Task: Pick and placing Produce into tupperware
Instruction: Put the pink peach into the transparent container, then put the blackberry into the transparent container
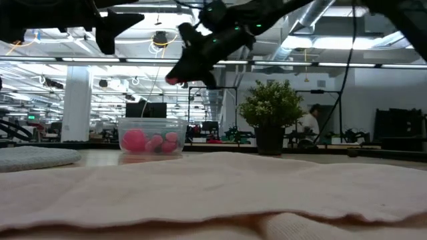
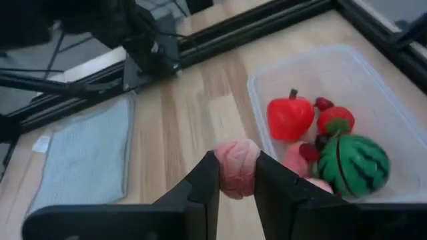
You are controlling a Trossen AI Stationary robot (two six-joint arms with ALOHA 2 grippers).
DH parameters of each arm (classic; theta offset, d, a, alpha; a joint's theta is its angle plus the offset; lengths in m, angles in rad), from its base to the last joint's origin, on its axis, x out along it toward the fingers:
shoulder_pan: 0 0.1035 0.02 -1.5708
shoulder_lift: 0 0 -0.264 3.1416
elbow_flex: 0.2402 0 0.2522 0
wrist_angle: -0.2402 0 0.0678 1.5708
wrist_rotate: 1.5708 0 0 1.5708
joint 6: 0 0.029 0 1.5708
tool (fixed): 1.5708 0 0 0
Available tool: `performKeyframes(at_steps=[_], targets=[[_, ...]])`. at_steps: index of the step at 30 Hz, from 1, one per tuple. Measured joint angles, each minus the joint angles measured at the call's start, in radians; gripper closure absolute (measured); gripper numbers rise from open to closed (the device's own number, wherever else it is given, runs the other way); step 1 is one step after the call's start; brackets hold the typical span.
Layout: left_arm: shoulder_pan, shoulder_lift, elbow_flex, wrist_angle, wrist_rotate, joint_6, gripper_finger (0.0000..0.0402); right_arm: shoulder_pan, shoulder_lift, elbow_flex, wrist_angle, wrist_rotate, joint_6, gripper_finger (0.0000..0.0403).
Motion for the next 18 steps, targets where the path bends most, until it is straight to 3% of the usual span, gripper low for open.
performKeyframes(at_steps=[5, 10, 14, 18], targets=[[0.000, -0.016, 0.001, -0.006, 0.048, -0.006, 0.0218, -0.043, 0.142, 0.215, -0.101, -0.019, 0.002, 0.0271], [0.000, -0.031, 0.001, -0.028, 0.059, -0.015, 0.0218, -0.063, 0.223, 0.357, -0.161, -0.044, 0.010, 0.0193], [0.000, -0.031, 0.000, -0.029, 0.066, -0.019, 0.0218, -0.079, 0.226, 0.376, -0.194, -0.040, 0.003, 0.0139], [0.000, -0.031, 0.001, -0.030, 0.066, -0.013, 0.0218, -0.093, 0.200, 0.376, -0.270, -0.041, -0.006, 0.0117]])
